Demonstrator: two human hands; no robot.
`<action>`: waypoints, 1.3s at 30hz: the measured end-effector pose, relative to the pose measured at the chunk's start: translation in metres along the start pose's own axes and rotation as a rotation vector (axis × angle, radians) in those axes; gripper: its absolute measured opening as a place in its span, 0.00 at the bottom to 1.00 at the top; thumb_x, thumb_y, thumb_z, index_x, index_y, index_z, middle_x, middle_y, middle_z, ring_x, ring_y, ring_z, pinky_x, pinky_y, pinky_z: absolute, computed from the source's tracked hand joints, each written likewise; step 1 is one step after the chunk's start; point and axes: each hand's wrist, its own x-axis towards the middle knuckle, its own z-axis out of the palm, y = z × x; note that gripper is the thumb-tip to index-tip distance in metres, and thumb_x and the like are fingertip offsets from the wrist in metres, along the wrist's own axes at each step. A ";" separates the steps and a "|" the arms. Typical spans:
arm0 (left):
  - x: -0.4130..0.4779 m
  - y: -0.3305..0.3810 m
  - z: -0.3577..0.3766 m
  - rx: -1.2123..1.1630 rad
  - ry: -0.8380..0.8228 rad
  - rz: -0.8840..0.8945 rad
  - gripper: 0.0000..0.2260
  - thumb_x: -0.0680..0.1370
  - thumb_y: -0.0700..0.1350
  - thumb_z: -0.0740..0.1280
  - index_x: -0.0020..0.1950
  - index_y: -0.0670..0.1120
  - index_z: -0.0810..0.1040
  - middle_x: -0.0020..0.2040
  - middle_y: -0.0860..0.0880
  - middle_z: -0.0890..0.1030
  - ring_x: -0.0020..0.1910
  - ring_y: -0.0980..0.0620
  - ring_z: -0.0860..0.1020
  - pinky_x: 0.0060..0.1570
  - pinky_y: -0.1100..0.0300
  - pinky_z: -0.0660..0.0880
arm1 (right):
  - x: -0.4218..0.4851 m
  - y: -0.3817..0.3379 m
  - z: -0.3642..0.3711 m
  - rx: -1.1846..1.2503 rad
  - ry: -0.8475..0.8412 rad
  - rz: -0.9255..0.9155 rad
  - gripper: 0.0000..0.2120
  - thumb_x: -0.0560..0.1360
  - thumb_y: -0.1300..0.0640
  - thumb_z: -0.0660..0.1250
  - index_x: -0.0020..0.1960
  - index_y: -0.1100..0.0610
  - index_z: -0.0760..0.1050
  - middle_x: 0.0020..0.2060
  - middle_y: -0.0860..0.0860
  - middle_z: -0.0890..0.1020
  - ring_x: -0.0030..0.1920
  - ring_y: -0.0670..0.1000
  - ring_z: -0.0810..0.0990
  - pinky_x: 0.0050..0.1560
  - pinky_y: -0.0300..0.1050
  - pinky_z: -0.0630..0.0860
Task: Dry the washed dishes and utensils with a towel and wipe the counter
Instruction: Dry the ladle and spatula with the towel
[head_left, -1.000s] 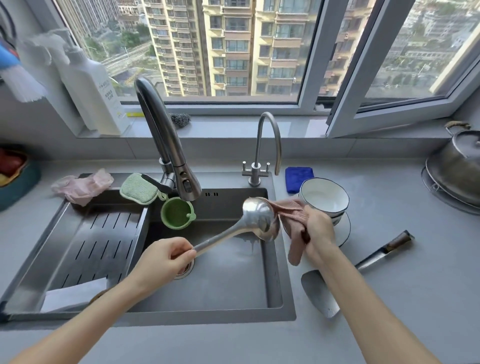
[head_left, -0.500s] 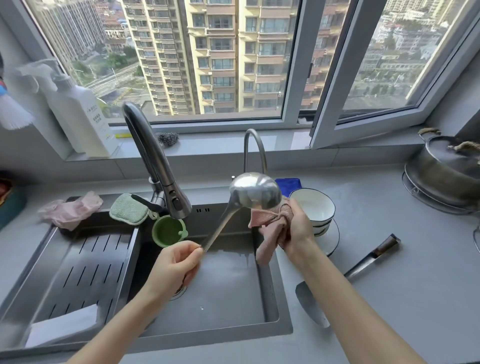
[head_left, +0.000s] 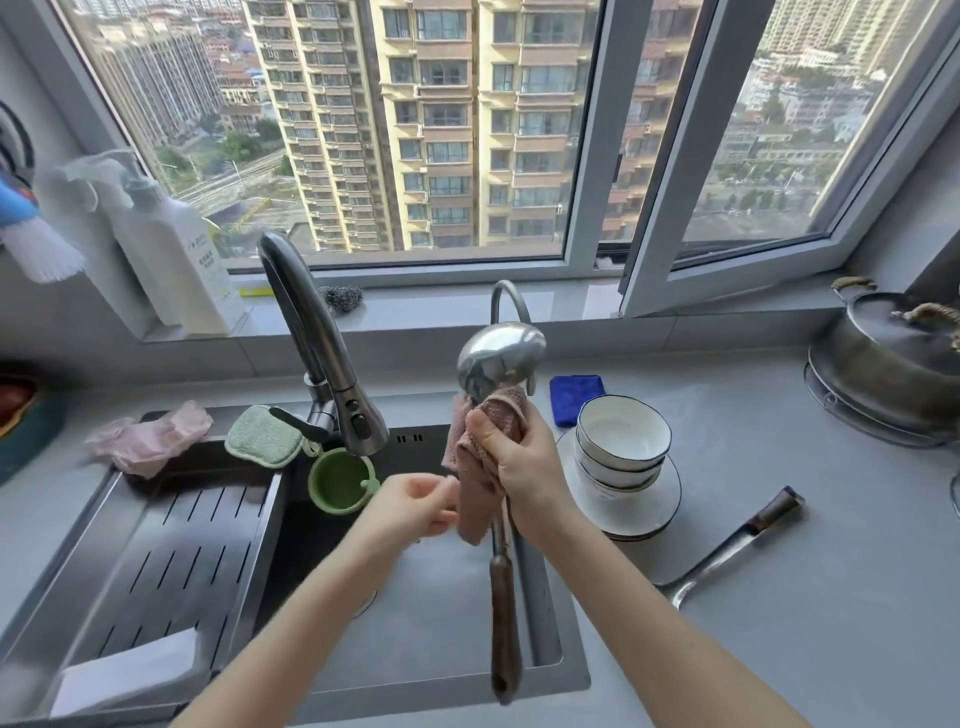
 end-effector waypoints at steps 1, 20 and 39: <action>0.000 0.006 -0.007 -0.059 0.057 -0.021 0.12 0.81 0.48 0.61 0.53 0.44 0.81 0.52 0.45 0.84 0.52 0.48 0.82 0.58 0.50 0.76 | -0.002 0.003 -0.002 -0.069 -0.016 -0.020 0.08 0.74 0.60 0.70 0.52 0.54 0.75 0.45 0.52 0.82 0.46 0.50 0.82 0.51 0.45 0.79; -0.029 0.051 -0.067 0.737 0.371 -0.077 0.13 0.74 0.47 0.61 0.33 0.41 0.74 0.35 0.41 0.81 0.37 0.43 0.78 0.39 0.56 0.71 | -0.019 0.024 -0.006 -1.563 -0.071 -1.286 0.14 0.69 0.67 0.55 0.43 0.57 0.78 0.31 0.53 0.74 0.27 0.54 0.67 0.29 0.44 0.60; -0.021 0.064 -0.083 0.967 0.795 0.412 0.15 0.78 0.43 0.56 0.44 0.34 0.77 0.40 0.33 0.79 0.40 0.34 0.75 0.37 0.55 0.59 | -0.030 -0.025 -0.105 -0.419 -0.663 0.336 0.18 0.71 0.66 0.71 0.58 0.53 0.76 0.45 0.52 0.83 0.45 0.50 0.80 0.48 0.48 0.77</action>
